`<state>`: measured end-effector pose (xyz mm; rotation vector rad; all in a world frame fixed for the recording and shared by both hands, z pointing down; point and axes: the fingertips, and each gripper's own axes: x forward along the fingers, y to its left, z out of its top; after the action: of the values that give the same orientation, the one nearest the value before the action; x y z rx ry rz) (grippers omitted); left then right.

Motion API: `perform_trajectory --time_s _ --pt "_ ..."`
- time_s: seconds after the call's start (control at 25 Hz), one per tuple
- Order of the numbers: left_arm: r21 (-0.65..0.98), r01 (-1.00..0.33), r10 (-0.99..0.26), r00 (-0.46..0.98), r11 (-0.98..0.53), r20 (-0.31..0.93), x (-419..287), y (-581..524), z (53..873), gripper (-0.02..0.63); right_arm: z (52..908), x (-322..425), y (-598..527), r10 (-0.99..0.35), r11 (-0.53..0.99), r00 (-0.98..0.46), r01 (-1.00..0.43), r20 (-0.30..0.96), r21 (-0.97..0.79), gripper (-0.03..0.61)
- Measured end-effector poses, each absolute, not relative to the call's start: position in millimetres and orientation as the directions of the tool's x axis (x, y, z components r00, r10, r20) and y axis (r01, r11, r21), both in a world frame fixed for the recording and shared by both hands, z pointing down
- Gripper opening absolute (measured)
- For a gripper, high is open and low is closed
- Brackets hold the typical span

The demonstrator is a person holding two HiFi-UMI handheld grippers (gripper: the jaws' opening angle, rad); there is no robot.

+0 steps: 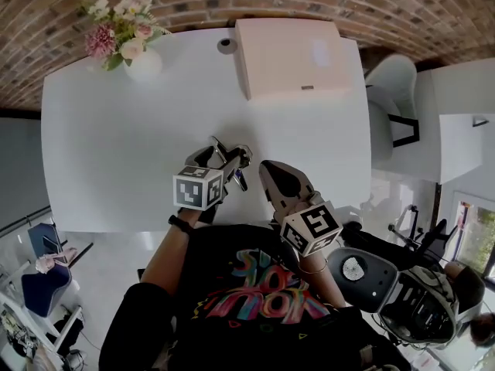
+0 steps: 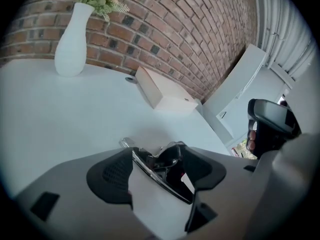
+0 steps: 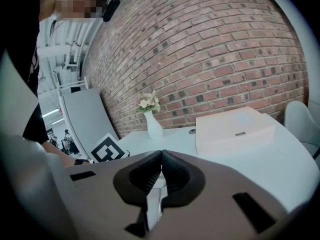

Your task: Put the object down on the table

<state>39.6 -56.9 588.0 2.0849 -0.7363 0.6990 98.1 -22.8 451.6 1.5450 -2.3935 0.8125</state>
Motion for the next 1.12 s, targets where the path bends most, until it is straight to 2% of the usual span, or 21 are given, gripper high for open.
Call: perform_trajectory --time_s 0.56,0.88,1.12 --pt "0.350 -0.732 -0.524 0.670 -0.585 0.526 11.5 -74.7 492.9 0.295 423.0 91.2 -27.0 -0.814 0.357 -0.446 -0.890 0.373 -0.285 0.017" --pt "0.254 -0.731 -0.649 0.680 -0.633 0.342 -2.8 -78.1 411.6 0.295 389.7 84.7 -37.8 -0.831 0.409 -0.464 -0.884 0.308 -0.228 0.017" --pt "0.178 -0.720 -0.692 0.694 -0.671 0.199 -13.0 -67.1 358.0 0.293 363.6 74.5 -42.5 -0.833 0.463 -0.490 -0.871 0.256 -0.162 0.017"
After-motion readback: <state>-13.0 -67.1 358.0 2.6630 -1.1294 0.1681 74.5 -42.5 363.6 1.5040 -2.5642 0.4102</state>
